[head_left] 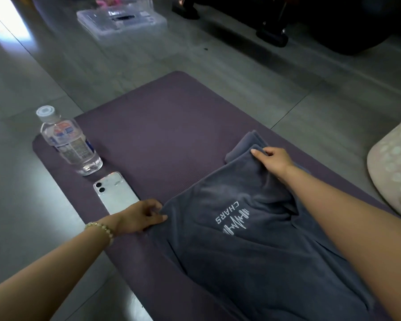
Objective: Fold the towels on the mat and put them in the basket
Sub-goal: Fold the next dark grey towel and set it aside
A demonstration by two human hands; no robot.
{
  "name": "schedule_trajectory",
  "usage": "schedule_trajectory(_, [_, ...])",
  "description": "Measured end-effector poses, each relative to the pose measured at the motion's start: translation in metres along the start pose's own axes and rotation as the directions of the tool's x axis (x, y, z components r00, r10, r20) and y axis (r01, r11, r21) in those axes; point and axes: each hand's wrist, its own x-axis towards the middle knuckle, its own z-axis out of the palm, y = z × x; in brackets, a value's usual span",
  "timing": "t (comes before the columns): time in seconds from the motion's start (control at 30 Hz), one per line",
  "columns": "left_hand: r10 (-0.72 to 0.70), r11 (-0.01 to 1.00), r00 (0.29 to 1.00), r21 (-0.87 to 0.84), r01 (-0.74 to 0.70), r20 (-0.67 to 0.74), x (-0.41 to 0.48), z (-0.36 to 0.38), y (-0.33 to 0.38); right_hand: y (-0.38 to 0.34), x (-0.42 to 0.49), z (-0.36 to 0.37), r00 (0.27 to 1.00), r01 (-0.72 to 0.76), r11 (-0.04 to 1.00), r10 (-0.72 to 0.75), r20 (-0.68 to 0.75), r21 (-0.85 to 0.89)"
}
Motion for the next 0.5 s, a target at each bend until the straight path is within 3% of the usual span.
schedule_trajectory(0.13, [0.020,0.998,0.993,-0.068,-0.012,0.117,-0.008,0.000,0.005,-0.002,-0.009,-0.001,0.996,-0.031,0.978,0.046,-0.071,0.205])
schedule_trajectory(0.23, [0.046,0.971,0.995,-0.239,-0.023,0.094,-0.013,0.005,0.020,-0.006,-0.019,-0.011,0.992,-0.046,0.927,0.087,-0.094,0.373])
schedule_trajectory(0.33, [0.104,0.931,0.991,-0.358,-0.068,0.084,-0.018,0.012,0.049,-0.002,-0.028,-0.028,0.990,-0.086,0.896,0.128,-0.067,0.435])
schedule_trajectory(0.5, [0.284,0.920,0.958,-0.296,-0.258,0.046,-0.036,0.020,0.120,0.006,-0.055,-0.083,0.979,-0.095,0.809,0.180,-0.090,0.581])
